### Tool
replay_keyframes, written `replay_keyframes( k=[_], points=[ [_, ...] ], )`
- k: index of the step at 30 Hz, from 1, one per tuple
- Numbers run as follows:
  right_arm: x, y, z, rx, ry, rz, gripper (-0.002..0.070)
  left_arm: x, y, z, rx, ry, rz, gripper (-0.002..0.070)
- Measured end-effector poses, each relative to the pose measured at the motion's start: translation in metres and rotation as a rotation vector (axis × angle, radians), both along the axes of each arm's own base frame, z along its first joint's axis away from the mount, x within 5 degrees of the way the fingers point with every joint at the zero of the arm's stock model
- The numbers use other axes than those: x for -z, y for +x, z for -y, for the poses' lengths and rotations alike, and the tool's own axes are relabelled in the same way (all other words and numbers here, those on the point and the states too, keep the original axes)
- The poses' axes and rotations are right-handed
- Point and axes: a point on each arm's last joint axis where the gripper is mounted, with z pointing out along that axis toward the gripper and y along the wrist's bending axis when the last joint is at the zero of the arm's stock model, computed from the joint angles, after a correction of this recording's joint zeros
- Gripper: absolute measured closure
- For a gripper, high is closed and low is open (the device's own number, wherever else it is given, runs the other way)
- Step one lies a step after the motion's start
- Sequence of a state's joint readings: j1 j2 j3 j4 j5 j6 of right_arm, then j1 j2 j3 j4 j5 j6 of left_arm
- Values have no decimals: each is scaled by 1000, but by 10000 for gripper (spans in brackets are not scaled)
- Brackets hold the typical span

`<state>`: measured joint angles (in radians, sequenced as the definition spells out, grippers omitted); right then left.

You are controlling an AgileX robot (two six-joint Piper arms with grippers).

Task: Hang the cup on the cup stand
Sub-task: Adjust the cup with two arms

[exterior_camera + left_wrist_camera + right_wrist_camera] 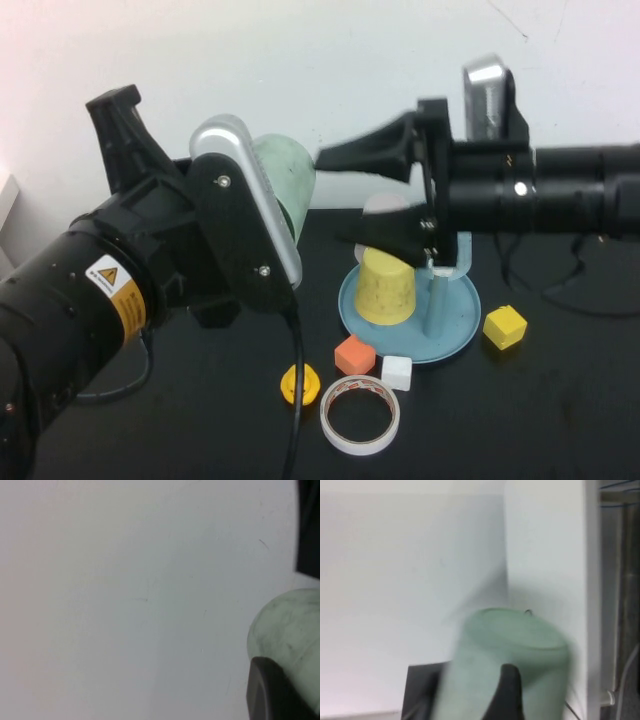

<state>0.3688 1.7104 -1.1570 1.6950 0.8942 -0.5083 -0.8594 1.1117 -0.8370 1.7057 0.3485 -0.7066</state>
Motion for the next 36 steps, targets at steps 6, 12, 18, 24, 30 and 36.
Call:
replay_keyframes(
  k=[6,12,18,24,30,36],
  points=[
    [-21,5,-5,-3,26,60,78,0,0,0,1,0,0,669],
    [-22,-1,-20,-12,21,48,78,0,-1,1,15,1,-2,669],
    [-20,-3,-28,16,0,31,78,0,-1,1,17,1,-2,669],
    [-19,-5,-33,30,-4,3,78,0,-1,1,18,1,-3,669],
    [-19,-8,-42,62,-12,-17,78,0,-1,1,21,-1,-5,669],
    [-20,-6,-49,63,-11,-19,78,0,-1,1,21,-1,-5,669]
  ],
)
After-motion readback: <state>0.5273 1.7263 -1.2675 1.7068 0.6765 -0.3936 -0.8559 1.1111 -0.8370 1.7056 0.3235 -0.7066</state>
